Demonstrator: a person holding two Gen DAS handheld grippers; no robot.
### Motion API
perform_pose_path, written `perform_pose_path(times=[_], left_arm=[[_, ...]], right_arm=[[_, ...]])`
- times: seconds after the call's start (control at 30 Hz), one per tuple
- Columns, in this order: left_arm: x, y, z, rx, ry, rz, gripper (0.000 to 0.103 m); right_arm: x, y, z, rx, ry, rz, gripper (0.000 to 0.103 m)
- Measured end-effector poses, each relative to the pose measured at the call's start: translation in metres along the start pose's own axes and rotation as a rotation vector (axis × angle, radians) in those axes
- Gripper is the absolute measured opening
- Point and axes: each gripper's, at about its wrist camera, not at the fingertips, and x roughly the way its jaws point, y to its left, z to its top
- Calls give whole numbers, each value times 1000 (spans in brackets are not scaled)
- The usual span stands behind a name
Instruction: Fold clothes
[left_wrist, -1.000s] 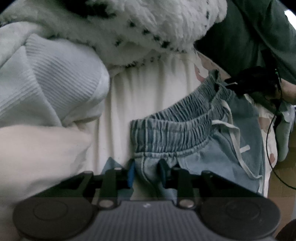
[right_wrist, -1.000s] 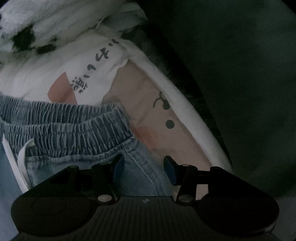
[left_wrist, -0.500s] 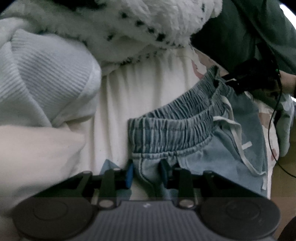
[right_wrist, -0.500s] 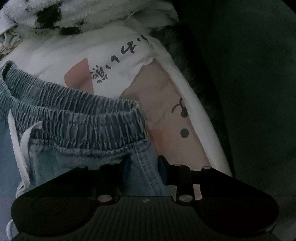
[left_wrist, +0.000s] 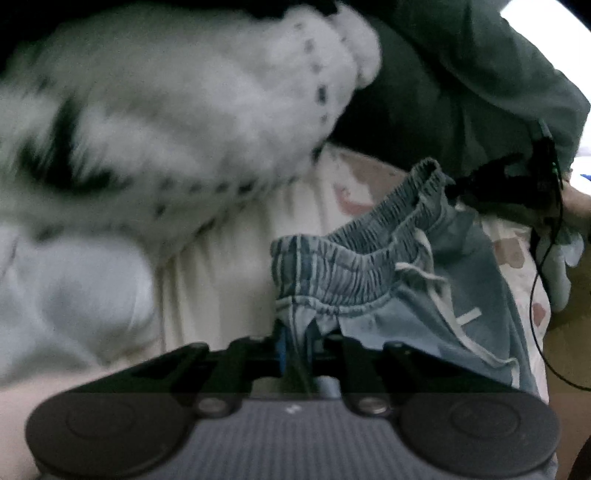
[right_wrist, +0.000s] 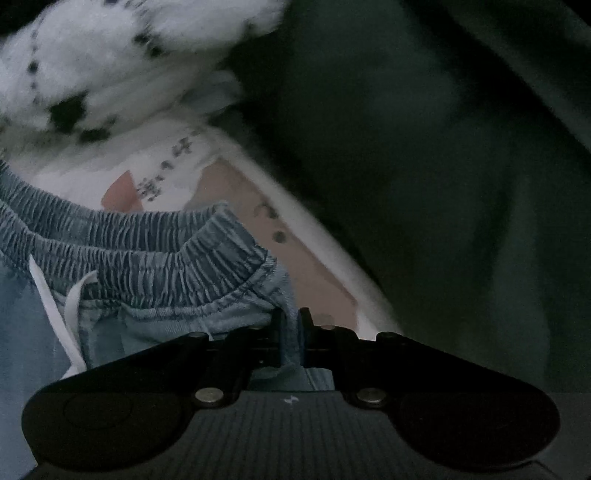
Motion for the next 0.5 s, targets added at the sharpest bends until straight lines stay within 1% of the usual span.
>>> perform_pose_path(times=[0.07, 0.27, 0.4, 0.5], left_arm=[[4, -4, 8, 17, -8, -1, 9], [14, -23, 36, 87, -45, -7, 8], [22, -46, 55, 159, -67, -40, 7], [28, -62, 65, 198, -79, -74, 7]], right_arm=[[-6, -7, -5, 36, -5, -24, 4], [-30, -27, -33, 150, -27, -96, 4], [-52, -43, -45, 232, -65, -187, 4], [-78, -56, -56, 284, -95, -257, 4]])
